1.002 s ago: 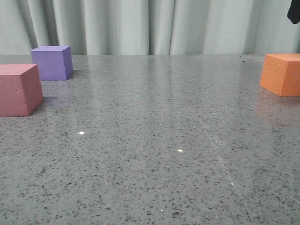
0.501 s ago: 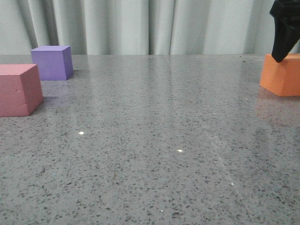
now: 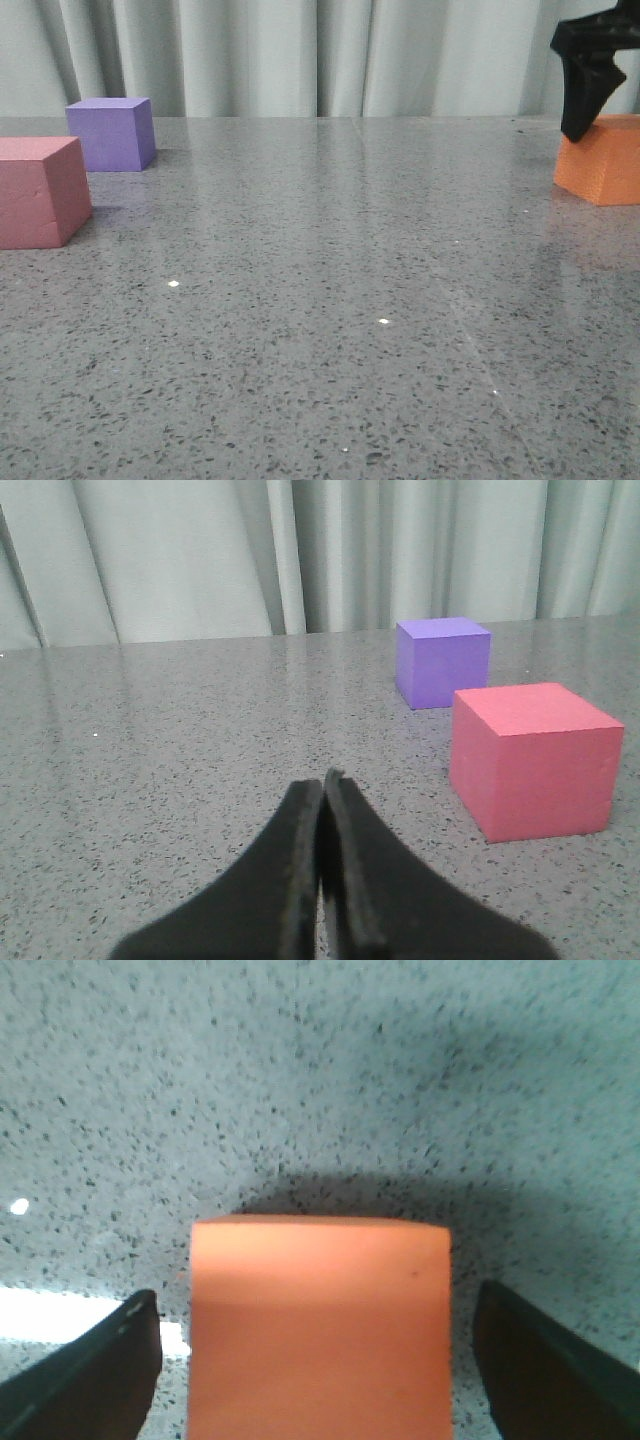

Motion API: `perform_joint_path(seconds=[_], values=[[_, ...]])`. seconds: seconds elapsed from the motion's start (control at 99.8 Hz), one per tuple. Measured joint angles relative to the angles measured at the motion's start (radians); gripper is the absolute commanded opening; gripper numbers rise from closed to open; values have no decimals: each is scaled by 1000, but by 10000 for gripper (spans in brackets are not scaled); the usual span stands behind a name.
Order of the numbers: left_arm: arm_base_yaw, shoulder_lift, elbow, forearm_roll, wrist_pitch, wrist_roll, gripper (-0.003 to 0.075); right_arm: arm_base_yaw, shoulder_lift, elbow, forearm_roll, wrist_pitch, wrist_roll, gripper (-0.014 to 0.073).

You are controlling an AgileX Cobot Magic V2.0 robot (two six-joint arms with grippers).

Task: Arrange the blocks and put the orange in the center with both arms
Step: 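Lower the right gripper around the orange cube and close it, then lift the orange cube and carry it toward the table center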

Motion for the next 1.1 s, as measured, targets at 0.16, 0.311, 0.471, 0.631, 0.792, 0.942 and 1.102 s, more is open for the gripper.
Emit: perform_joint_path(seconds=[0.16,0.311,0.471,0.631,0.792,0.942,1.102], values=[[0,0,0,0,0,0,-19,0,29,0,11,5,0,622],[0,0,0,0,0,0,-19,0,33,0,15,5,0,617],[0,0,0,0,0,0,-19,0,33,0,15,10,0,430],[0,0,0,0,0,0,-19,0,33,0,15,11,0,231],[0,0,0,0,0,0,-19,0,33,0,16,13,0,227],[0,0,0,0,0,0,-19,0,33,-2,17,18,0,227],[0,0,0,0,0,0,-19,0,33,-32,70,65,7,227]])
